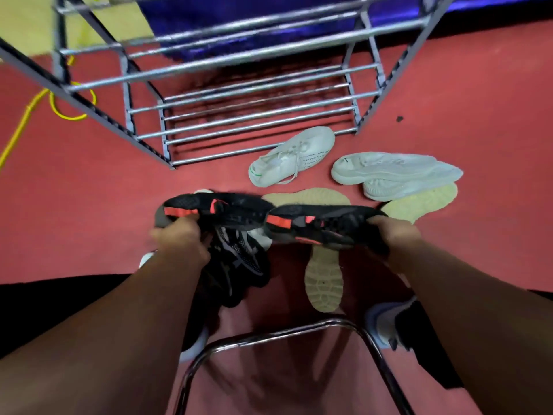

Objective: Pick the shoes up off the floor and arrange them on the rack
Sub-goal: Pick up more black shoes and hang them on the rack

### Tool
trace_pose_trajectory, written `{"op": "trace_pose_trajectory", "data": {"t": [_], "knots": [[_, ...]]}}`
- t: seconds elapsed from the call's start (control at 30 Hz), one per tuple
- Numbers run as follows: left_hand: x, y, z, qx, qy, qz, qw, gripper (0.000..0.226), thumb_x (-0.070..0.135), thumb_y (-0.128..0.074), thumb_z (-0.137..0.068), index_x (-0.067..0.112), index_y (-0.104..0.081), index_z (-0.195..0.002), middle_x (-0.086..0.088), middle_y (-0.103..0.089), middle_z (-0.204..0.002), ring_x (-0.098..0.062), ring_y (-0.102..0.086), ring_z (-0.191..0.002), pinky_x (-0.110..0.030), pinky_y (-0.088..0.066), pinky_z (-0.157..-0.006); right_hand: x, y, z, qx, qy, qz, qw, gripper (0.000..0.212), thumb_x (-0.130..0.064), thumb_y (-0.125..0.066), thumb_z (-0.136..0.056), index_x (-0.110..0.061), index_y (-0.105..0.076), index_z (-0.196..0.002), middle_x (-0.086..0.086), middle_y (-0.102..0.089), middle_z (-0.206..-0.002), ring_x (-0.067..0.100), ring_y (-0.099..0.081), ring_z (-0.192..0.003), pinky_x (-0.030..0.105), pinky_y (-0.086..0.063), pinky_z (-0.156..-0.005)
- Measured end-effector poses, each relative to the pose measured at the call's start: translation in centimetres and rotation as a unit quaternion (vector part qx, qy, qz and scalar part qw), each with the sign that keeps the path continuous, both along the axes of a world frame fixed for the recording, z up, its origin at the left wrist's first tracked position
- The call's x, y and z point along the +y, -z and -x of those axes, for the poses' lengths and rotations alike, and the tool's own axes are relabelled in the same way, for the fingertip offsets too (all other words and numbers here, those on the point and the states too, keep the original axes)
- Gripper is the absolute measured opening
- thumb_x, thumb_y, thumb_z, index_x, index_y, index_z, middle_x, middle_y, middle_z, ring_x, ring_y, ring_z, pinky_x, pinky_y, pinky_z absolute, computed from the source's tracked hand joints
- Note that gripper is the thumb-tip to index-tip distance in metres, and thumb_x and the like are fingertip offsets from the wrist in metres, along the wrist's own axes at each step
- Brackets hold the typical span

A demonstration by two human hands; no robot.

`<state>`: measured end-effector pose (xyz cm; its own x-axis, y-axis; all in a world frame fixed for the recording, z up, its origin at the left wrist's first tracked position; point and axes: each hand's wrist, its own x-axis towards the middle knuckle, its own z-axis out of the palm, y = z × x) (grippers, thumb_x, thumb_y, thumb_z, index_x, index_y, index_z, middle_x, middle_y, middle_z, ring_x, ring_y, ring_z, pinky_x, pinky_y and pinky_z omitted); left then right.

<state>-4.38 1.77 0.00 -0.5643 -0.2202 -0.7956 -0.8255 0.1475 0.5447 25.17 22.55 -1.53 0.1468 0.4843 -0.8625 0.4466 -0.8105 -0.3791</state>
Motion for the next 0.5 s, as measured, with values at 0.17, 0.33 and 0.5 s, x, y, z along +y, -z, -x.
{"op": "trace_pose_trajectory", "data": {"t": [0.17,0.33,0.5], "knots": [[-0.7,-7.6,1.0,0.115,0.188,0.039,0.975,0.082,0.01,-0.075,-0.072,0.03,-0.035,-0.141,-0.012,-0.062,-0.109,-0.03,-0.065,-0.086,-0.051,-0.061,-0.08,-1.2,-8.9,1.9,0.044,-0.101,-0.01,0.994,0.004,-0.004,-0.061,-0.094,-0.001,-0.06,-0.094,0.016,-0.057,-0.071,0.021,-0.05,-0.049,0.029,-0.054,-0.043],[-2.5,-16.8,1.7,0.153,0.294,-0.001,0.943,0.056,0.01,-0.076,-0.083,0.019,-0.037,-0.122,-0.016,-0.059,-0.102,-0.028,-0.061,-0.079,-0.045,-0.056,-0.069,-3.4,-16.9,3.0,0.071,-0.123,-0.065,0.988,0.011,0.0,-0.053,-0.088,0.001,-0.06,-0.096,0.014,-0.051,-0.064,0.02,-0.05,-0.04,0.027,-0.048,-0.045],[-5.0,-23.7,1.5,0.139,0.332,-0.114,0.926,0.055,0.017,-0.086,-0.076,-0.003,-0.06,-0.121,-0.014,-0.071,-0.082,-0.018,-0.059,-0.054,-0.033,-0.057,-0.062,-6.7,-22.4,3.0,0.145,-0.02,-0.078,0.986,0.02,-0.003,-0.046,-0.088,-0.001,-0.06,-0.103,0.016,-0.059,-0.065,0.023,-0.058,-0.04,0.03,-0.052,-0.04]]}}
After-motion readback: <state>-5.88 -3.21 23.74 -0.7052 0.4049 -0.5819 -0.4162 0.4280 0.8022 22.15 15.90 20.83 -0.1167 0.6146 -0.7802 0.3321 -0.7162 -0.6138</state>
